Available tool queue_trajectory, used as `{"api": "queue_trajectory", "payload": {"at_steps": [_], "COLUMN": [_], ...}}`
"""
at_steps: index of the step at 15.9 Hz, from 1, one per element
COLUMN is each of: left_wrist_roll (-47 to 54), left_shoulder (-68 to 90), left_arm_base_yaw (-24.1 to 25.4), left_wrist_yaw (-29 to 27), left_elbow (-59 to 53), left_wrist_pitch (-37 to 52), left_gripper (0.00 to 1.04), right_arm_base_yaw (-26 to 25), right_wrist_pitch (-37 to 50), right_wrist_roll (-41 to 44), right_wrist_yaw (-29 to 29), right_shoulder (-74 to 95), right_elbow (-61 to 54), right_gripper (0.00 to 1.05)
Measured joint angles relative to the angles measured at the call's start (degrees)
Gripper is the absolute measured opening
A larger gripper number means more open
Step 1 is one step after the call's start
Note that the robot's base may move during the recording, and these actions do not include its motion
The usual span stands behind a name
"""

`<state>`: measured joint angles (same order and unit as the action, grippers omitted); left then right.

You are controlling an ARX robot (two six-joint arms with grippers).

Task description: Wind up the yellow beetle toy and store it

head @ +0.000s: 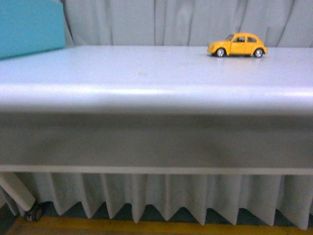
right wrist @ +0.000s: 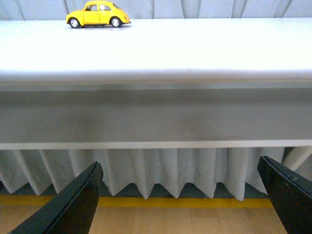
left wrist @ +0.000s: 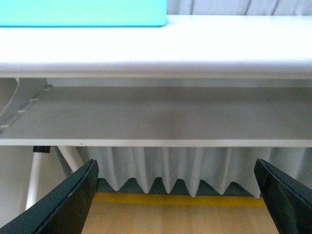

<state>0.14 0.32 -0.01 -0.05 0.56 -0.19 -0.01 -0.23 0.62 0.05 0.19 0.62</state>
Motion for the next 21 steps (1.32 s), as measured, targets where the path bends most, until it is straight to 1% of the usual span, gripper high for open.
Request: {"api": "queue_trajectory", "payload": {"at_steps": [21], "left_wrist_roll": [0.0], "left_shoulder": [0.0], "left_arm_base_yaw": [0.0], "left_wrist_yaw": [0.0], "left_elbow": [0.0], "left_wrist_pitch": [0.1], "left_gripper": [0.98], "right_arm_base_yaw": [0.0], "right_wrist_pitch": [0.1], "right_wrist_roll": [-0.2], "right_wrist_yaw": [0.0], "right_shoulder": [0.0], "right_elbow": [0.0], "right_gripper": [0.98]}}
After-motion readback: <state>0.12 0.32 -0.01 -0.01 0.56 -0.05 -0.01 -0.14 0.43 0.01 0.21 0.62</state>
